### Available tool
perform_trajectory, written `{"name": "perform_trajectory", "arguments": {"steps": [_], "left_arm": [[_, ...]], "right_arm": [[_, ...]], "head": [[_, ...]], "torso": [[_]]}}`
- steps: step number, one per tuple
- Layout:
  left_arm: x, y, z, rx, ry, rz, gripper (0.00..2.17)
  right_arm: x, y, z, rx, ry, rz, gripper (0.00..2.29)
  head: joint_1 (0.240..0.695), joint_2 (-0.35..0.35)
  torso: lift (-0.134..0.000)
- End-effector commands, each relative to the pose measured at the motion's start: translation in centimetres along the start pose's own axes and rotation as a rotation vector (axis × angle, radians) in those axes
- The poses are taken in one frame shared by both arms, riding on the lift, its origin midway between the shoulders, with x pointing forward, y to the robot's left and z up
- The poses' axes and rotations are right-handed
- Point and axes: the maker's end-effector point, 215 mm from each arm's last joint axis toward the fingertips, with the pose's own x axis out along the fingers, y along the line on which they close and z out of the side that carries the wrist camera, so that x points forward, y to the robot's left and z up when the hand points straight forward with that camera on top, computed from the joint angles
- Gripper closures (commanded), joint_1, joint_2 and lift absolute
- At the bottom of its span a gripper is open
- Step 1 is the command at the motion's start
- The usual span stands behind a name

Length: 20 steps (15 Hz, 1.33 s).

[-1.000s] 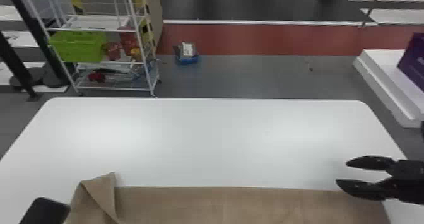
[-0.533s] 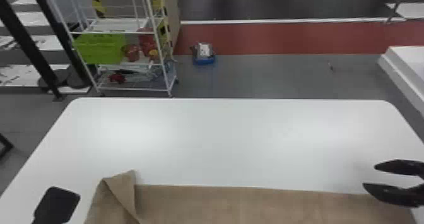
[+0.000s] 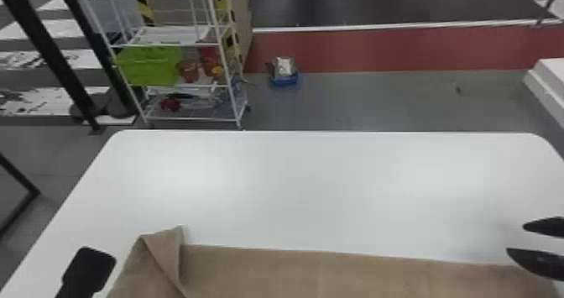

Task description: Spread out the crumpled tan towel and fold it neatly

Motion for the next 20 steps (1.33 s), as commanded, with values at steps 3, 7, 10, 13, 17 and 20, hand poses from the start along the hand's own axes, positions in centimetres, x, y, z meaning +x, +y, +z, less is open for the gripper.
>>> {"name": "perform_trajectory", "arguments": {"steps": [3,7,10,13,17,20], "left_arm": [[0.6,2.3,1.1,-0.009,-0.021,0.029,0.27],[-0.5,2.6,1.6,-0.019,-0.048,0.030,0.27],[-2.8,2.8,3.3,-0.048,-0.114,0.036,0.26],[-5.0,-1.1,8.7,-0.114,-0.233,-0.063,0.25],[-5.0,-6.7,16.6,-0.067,-0.296,-0.112,0.26],[-3.3,-7.5,19.1,-0.041,-0.278,-0.086,0.26]], "right_arm": [[-0.6,0.0,0.5,0.006,-0.015,-0.010,0.18],[-0.3,1.8,0.9,0.018,-0.026,0.025,0.18],[-0.5,1.9,1.3,0.014,-0.029,0.024,0.18],[-0.9,2.1,1.0,0.022,-0.024,0.019,0.18],[-2.0,2.1,0.5,0.049,-0.013,0.000,0.18],[-2.0,2.1,0.5,0.050,-0.012,-0.001,0.18]], "head": [[0.695,0.141],[0.695,0.166],[0.695,0.182],[0.695,0.153],[0.695,0.038],[0.695,-0.049]], "torso": [[-0.122],[-0.122],[-0.122],[-0.122],[-0.122],[-0.122]]}}
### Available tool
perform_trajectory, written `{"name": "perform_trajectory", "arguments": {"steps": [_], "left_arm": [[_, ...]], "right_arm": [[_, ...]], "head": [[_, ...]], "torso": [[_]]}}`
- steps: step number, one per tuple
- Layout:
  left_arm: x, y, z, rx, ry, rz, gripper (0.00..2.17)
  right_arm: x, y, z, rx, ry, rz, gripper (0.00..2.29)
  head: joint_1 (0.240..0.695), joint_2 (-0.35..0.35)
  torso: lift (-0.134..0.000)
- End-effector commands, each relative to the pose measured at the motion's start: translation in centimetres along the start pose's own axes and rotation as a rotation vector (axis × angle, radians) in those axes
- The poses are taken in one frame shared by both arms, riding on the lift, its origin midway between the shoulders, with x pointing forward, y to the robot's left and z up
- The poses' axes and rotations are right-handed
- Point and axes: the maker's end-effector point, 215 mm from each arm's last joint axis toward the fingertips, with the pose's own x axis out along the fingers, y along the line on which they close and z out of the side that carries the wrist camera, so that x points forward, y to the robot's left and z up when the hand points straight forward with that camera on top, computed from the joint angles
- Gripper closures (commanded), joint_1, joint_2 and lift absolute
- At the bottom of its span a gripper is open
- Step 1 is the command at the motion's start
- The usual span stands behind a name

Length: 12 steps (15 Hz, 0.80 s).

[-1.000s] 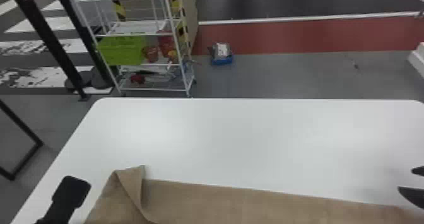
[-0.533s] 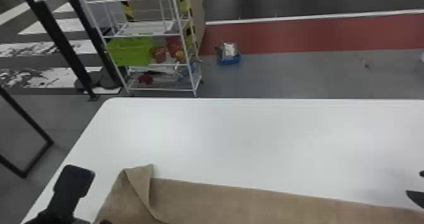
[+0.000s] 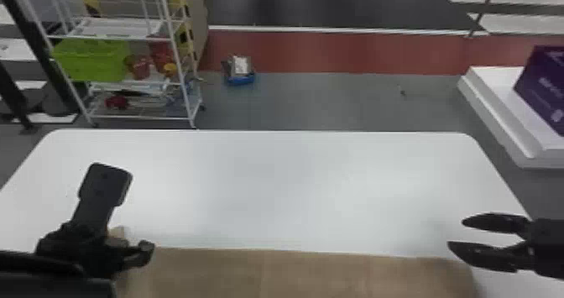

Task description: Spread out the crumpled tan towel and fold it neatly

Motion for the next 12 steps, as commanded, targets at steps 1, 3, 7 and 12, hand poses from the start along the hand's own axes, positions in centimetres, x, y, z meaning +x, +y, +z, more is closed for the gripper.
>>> {"name": "perform_trajectory", "arguments": {"steps": [1,3,7,12], "left_arm": [[1.4,-0.3,0.7,0.013,0.022,0.014,0.26],[2.5,0.0,0.4,0.034,0.048,0.050,0.26],[4.4,2.0,-0.6,0.058,0.108,0.132,0.43],[4.6,3.1,0.2,0.062,0.107,0.183,1.73]], "right_arm": [[-0.1,-0.1,0.0,0.003,0.002,-0.004,0.18],[-0.2,-0.1,0.0,0.004,0.001,-0.004,0.18],[-0.1,0.0,0.0,0.006,-0.001,-0.002,0.18],[0.0,0.0,-0.1,0.010,-0.002,-0.002,0.18]], "head": [[0.695,-0.059],[0.695,-0.064],[0.695,-0.039],[0.695,-0.014]], "torso": [[-0.122],[-0.122],[-0.122],[-0.122]]}}
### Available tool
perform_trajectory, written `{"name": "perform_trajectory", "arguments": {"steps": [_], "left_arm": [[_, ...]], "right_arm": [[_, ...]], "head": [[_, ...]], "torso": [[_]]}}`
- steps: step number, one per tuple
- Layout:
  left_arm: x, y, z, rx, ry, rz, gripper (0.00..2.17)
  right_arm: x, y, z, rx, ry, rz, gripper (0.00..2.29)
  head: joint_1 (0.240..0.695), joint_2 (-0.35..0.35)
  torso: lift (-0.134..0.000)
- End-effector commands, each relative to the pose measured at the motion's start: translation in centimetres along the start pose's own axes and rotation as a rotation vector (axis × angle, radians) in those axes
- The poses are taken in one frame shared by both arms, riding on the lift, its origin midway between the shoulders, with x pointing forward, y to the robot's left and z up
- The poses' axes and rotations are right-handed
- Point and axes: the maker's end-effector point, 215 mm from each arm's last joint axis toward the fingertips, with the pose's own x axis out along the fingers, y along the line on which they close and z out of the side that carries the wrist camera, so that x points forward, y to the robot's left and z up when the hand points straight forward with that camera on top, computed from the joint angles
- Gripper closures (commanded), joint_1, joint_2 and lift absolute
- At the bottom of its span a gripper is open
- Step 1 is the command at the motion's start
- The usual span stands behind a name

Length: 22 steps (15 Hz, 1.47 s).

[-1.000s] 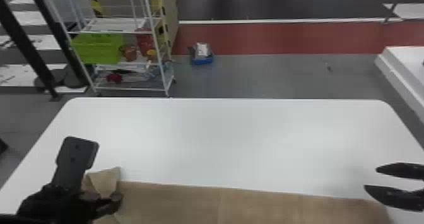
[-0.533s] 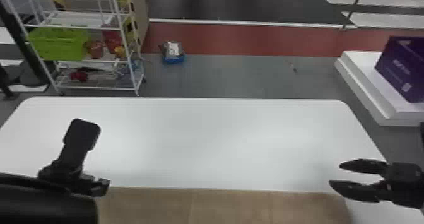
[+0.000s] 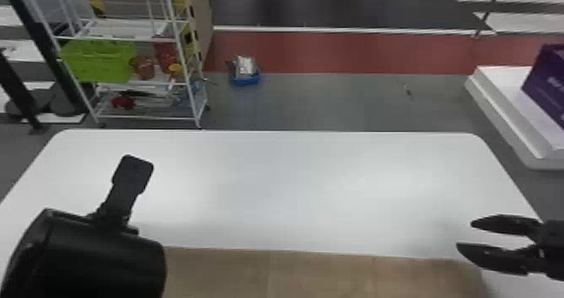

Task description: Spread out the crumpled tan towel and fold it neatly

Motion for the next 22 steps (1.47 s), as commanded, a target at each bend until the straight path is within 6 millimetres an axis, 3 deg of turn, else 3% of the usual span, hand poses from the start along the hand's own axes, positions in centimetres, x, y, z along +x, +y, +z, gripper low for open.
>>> {"name": "perform_trajectory", "arguments": {"steps": [1,3,11,13,19,22], "left_arm": [[0.0,0.3,0.2,-0.006,0.003,0.022,1.77],[0.1,0.6,0.3,-0.018,0.006,0.028,1.80],[-3.0,4.1,-5.7,-0.176,0.008,0.086,1.80],[-4.1,5.0,-5.1,-0.217,-0.048,0.092,1.80],[-4.9,5.0,-2.3,-0.323,-0.116,0.041,1.80],[-6.2,7.4,-1.3,-0.401,-0.176,0.110,1.80]], "right_arm": [[0.0,0.0,-0.1,0.002,0.001,0.000,0.18],[0.0,0.0,0.0,0.000,-0.002,0.000,0.18],[0.9,-0.3,-0.1,-0.009,0.001,0.012,0.18],[1.0,-0.3,-0.1,-0.010,0.001,0.014,0.18],[2.2,0.9,-0.1,-0.023,0.001,0.049,0.18],[2.3,1.1,0.3,-0.036,-0.002,0.052,0.18]], "head": [[0.695,-0.008],[0.695,-0.005],[0.695,0.037],[0.695,0.059],[0.695,0.061],[0.695,0.081]], "torso": [[-0.122],[-0.122],[-0.122],[-0.122],[-0.122],[-0.122]]}}
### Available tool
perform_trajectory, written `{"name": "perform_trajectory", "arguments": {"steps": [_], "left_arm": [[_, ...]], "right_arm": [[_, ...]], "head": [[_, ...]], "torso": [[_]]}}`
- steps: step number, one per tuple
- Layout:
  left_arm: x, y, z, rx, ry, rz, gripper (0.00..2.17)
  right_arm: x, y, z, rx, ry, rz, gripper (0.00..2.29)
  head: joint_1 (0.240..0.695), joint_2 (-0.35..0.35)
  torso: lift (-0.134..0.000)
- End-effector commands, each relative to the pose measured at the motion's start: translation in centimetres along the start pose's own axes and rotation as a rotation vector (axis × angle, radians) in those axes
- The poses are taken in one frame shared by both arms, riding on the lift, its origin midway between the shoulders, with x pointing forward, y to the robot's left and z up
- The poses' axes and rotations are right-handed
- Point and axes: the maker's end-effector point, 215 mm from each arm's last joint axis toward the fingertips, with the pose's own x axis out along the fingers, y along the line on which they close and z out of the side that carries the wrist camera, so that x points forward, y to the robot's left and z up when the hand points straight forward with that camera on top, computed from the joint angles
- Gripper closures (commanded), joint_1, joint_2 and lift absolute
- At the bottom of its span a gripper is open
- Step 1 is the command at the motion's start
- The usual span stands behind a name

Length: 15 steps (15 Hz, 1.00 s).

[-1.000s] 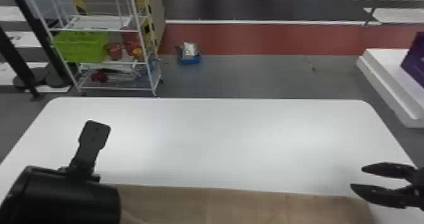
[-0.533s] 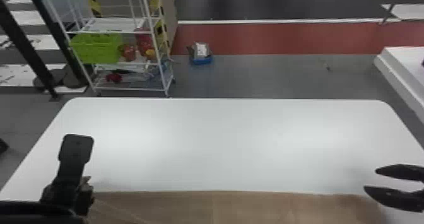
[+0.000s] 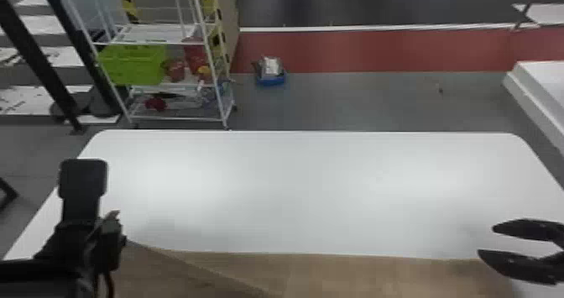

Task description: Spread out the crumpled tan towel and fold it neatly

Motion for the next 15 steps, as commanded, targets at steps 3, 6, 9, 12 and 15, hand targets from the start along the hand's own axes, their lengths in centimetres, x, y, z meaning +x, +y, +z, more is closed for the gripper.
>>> {"name": "perform_trajectory", "arguments": {"steps": [3,6,9,12,15], "left_arm": [[-0.9,2.6,5.2,-0.156,-0.217,0.068,1.80],[-0.8,3.0,5.3,-0.228,-0.234,0.056,1.80],[0.2,2.8,4.8,-0.299,-0.278,0.030,1.80],[-0.1,5.2,5.1,-0.488,-0.384,0.003,1.80],[-1.8,8.2,5.4,-0.615,-0.479,0.044,1.80]], "right_arm": [[0.0,0.0,0.1,-0.003,0.001,-0.001,0.18],[-0.3,-0.3,0.1,-0.004,0.001,-0.005,0.18],[-0.2,-0.2,0.0,-0.014,0.001,-0.003,0.18],[0.1,-0.2,-0.2,-0.021,0.008,-0.002,0.18],[0.1,0.3,-0.5,-0.019,0.014,0.014,0.18]], "head": [[0.695,0.102],[0.695,0.121],[0.695,0.116],[0.695,0.126],[0.695,0.148]], "torso": [[-0.122],[-0.122],[-0.122],[-0.122],[-0.122]]}}
